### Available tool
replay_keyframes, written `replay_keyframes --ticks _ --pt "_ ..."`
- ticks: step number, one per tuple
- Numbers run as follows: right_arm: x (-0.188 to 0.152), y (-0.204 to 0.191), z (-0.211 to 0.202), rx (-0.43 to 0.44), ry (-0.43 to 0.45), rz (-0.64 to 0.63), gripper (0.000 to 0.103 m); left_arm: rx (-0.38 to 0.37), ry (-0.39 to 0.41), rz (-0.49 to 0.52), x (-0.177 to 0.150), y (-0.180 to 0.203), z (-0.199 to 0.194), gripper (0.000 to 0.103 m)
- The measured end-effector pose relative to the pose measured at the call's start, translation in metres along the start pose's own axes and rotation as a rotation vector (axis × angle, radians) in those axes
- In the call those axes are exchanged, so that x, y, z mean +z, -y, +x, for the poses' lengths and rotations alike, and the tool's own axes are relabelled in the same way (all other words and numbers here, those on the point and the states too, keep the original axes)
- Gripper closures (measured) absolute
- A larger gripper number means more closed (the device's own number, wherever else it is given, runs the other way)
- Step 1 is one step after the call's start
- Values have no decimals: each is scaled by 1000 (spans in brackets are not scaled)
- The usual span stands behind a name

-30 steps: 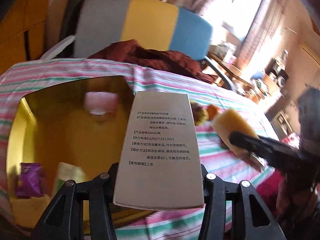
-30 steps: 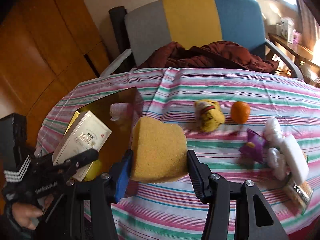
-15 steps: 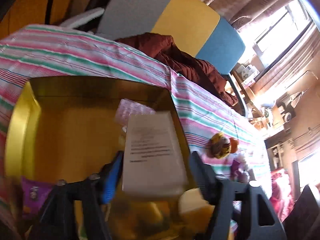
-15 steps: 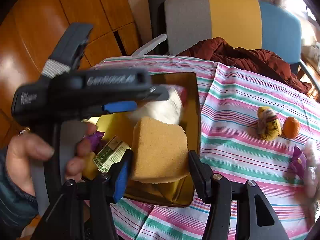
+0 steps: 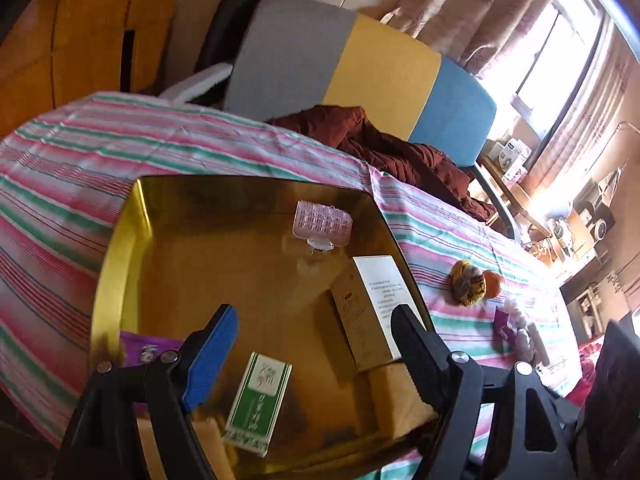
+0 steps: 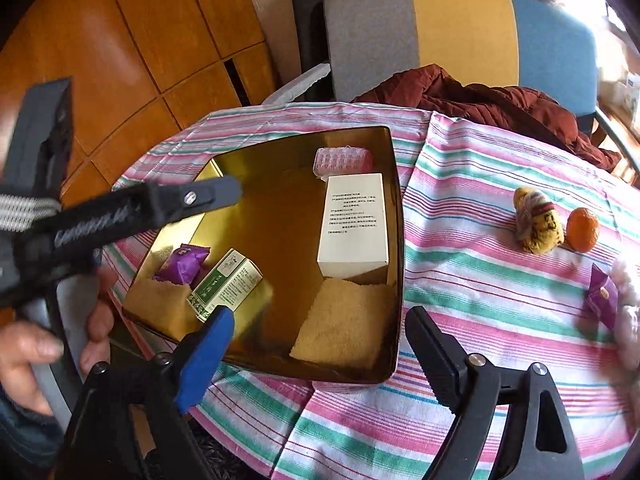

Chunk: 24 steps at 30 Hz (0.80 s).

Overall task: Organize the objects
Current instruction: 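Withdraw both tools from the gold tray toward the remaining items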

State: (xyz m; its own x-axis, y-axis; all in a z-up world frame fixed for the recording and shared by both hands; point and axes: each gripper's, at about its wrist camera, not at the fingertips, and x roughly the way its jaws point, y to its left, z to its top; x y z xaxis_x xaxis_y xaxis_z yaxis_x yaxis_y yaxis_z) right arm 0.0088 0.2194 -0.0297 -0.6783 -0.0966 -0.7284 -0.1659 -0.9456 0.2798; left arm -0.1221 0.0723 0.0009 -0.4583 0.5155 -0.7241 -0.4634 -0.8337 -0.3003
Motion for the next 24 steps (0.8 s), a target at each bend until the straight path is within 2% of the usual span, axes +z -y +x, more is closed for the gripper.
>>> replay_keyframes --ticks 5,12,17,24 --pt "-5 -2 -12 -43 47 -6 0 42 38 44 -23 8 -17 24" --pt "-8 0 -25 -169 101 -34 0 122 55 89 -42 11 -26 24" --pt "-8 11 -31 -181 109 -5 0 170 66 124 -51 16 -29 23" --pt "-13 25 -40 -222 122 23 0 197 55 161 -63 22 -31 24"
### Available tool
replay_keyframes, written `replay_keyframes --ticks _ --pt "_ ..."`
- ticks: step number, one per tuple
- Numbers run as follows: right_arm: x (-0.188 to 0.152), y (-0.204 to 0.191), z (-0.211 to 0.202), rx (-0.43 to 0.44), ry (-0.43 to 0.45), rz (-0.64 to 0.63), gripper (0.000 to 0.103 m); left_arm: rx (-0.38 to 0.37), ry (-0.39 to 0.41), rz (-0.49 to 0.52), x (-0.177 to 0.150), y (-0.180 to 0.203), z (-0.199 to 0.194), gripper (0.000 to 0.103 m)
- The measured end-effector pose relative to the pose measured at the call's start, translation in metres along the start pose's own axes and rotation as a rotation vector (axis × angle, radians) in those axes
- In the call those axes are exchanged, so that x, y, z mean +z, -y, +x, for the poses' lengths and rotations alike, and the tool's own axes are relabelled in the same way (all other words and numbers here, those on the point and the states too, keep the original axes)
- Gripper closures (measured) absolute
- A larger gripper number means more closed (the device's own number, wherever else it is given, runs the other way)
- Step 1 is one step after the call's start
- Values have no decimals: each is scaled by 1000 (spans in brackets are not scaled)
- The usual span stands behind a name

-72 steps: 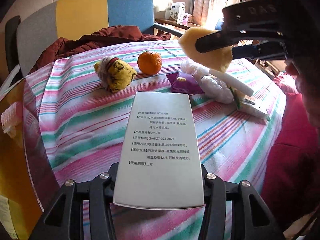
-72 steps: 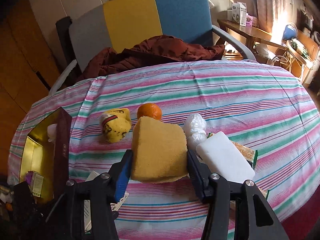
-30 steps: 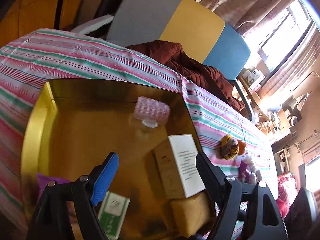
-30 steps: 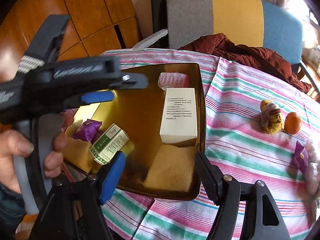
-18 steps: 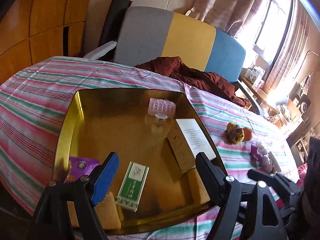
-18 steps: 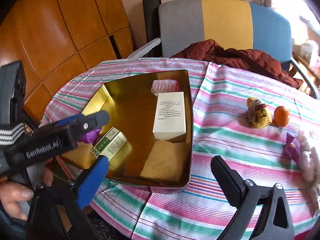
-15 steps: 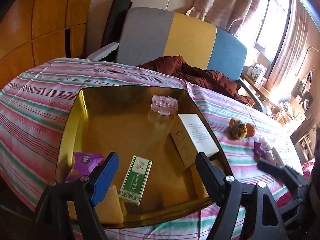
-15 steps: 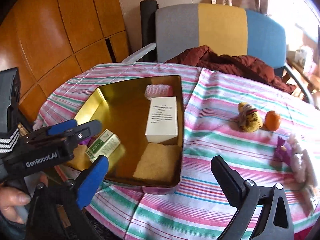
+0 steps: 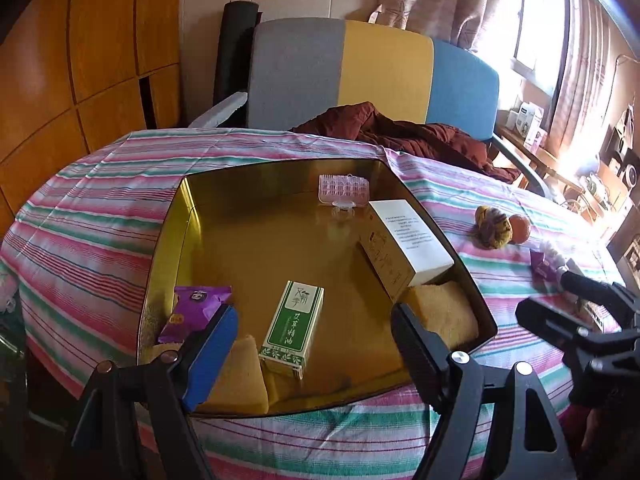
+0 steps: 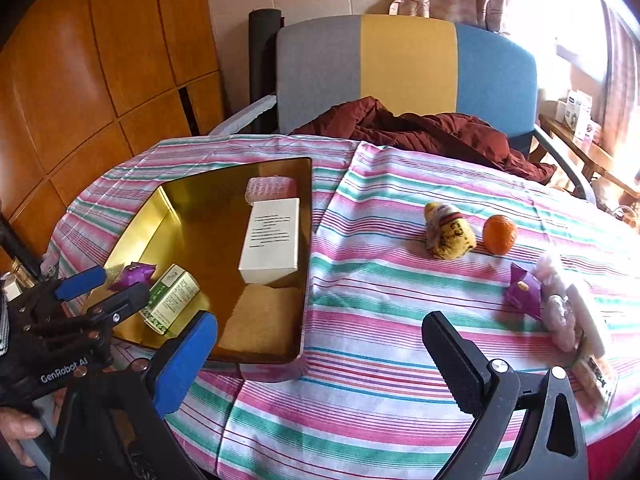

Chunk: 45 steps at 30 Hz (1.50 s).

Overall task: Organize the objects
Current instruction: 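Withdraw both tools from the gold tray toward the remaining items, then grasp the purple snack packet with left tool while right tool approaches the white foam block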

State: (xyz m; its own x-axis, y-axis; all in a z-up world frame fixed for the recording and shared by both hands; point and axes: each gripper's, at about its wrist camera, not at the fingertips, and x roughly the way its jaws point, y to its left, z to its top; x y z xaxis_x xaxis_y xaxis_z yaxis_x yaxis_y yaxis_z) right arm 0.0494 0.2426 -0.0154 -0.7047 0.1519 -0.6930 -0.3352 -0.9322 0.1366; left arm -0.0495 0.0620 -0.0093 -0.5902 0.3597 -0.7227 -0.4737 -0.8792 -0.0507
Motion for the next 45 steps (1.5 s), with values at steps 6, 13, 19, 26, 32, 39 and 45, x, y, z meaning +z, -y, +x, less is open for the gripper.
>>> replay_keyframes --ticks 6,13,19,26,32,39,45 --pt "0 29 -4 -45 1 61 0 -21 12 45 -3 12 -6 24" --pt "-2 86 -21 -184 18 144 0 -80 -12 75 -4 25 -5 24" --pt "-6 170 -50 -279 55 334 0 -136 -49 68 -5 31 1 24" --pt "-27 261 -73 -381 122 597 0 -209 -63 121 -4 56 0 24" --pt "-49 292 -87 -293 240 815 0 -270 -66 203 -1 94 -1 24" --pt "-49 290 -86 -240 256 808 0 -319 -114 306 -4 150 16 24" --pt "-47 288 -83 -238 238 785 0 -341 -155 372 -12 185 31 24"
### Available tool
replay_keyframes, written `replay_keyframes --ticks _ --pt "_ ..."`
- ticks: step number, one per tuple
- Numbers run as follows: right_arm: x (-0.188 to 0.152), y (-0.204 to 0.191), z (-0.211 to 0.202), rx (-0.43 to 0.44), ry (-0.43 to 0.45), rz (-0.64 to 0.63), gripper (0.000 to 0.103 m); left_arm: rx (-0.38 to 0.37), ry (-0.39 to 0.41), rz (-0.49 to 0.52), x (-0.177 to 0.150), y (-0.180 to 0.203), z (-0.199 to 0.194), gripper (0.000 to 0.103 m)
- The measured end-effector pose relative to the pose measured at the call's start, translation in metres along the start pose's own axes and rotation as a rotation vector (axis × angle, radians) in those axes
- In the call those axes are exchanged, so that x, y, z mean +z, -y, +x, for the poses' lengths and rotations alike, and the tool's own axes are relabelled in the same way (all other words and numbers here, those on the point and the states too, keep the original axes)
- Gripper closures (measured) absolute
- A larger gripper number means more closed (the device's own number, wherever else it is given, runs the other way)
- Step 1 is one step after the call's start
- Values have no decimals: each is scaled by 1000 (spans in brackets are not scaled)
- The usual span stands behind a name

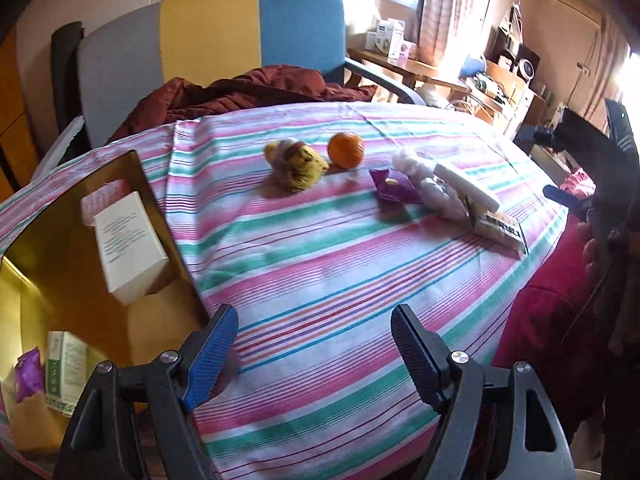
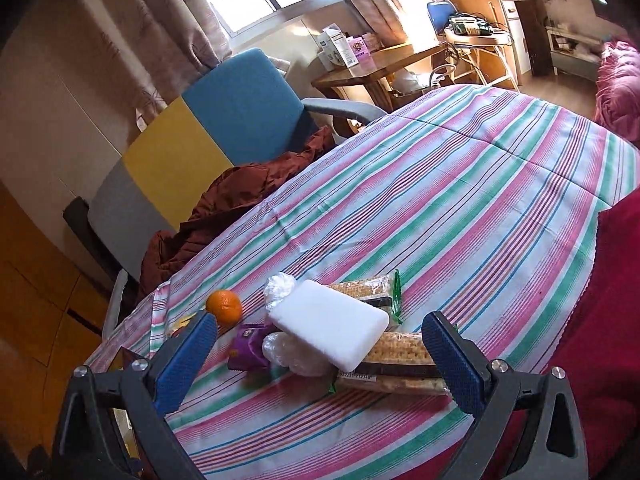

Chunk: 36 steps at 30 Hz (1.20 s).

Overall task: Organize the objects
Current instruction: 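Grasp the purple snack packet with left tool while right tool approaches the white foam block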

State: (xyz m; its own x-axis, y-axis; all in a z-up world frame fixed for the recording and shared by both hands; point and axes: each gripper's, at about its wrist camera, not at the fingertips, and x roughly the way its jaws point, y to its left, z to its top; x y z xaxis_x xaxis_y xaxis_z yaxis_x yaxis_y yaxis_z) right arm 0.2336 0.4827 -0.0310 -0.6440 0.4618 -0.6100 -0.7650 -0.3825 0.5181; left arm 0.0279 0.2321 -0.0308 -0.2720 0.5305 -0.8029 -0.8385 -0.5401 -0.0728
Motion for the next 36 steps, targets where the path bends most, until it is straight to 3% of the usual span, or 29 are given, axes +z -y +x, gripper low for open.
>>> replay_keyframes --ticks 8,19,22,33,34,36 --pt "0 1 0 16 0 2 0 -15 -18 24 21 15 26 24" --pt "0 0 2 47 -10 1 0 -37 1 69 83 44 66 25" --pt "-1 1 3 59 -15 10 0 -58 -23 77 100 53 84 33" --pt "-1 3 6 71 -30 26 0 -67 -91 147 131 80 143 33" --pt "-1 3 6 72 -32 25 0 -66 -102 156 132 81 149 34" --pt "-1 3 7 76 -36 25 0 -62 -136 155 133 81 163 53"
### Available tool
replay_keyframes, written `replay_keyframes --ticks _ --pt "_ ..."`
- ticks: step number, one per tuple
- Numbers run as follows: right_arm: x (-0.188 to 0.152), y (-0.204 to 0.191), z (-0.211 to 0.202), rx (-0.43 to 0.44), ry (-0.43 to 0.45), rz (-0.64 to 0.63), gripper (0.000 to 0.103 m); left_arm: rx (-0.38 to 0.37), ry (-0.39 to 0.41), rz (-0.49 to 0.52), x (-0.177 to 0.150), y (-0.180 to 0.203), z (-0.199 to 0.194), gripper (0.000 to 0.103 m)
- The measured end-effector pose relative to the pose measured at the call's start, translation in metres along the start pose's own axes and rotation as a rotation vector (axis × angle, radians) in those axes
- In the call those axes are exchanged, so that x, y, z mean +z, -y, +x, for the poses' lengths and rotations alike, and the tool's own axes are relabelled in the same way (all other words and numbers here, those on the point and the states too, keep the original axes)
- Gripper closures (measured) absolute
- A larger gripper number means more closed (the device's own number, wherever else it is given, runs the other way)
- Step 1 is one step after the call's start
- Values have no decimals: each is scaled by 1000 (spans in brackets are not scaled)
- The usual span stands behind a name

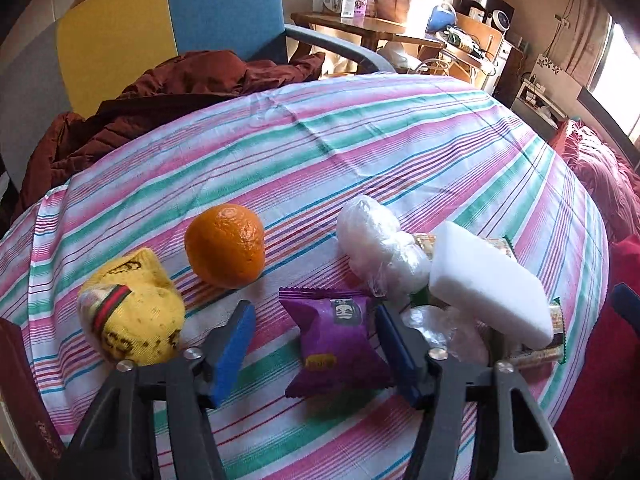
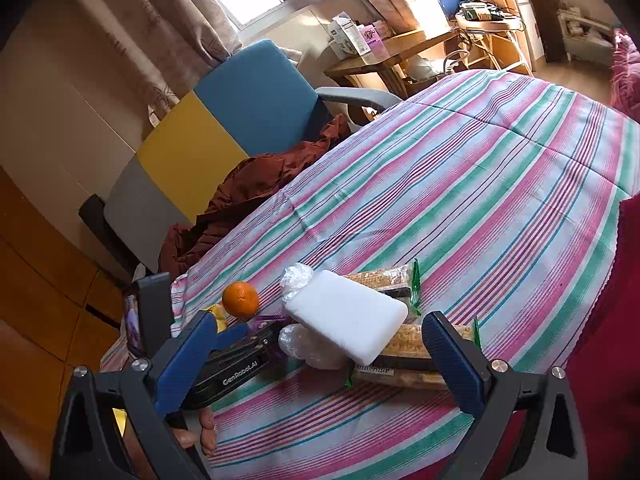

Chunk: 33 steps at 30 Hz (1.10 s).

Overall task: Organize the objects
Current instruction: 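Grasp the purple snack packet with left tool while right tool approaches the white foam block, then lift the purple packet with left tool while right tool grasps the white foam block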

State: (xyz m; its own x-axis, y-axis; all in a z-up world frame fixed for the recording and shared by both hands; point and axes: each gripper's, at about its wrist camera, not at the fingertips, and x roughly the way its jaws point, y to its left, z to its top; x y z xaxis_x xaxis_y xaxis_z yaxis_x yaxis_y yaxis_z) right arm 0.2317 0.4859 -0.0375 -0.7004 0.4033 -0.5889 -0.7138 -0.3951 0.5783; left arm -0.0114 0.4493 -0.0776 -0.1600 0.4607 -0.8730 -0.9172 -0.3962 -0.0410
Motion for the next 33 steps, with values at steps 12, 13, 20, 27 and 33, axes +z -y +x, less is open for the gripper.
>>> replay_keyframes --ticks 12,13,20,27,33 --pt "3 22 17 88 -107 132 0 44 58 -39 -66 -12 -25 69" --pt "3 24 17 89 -109 143 0 40 58 -58 -72 -15 -29 69" --pt "3 22 19 68 -120 139 0 44 98 -91 -110 -26 -50 69" --pt "3 21 22 39 -142 125 0 55 160 -35 -122 -20 -50 68" --pt "2 19 33 23 -210 110 0 61 178 -22 -125 -19 -50 68"
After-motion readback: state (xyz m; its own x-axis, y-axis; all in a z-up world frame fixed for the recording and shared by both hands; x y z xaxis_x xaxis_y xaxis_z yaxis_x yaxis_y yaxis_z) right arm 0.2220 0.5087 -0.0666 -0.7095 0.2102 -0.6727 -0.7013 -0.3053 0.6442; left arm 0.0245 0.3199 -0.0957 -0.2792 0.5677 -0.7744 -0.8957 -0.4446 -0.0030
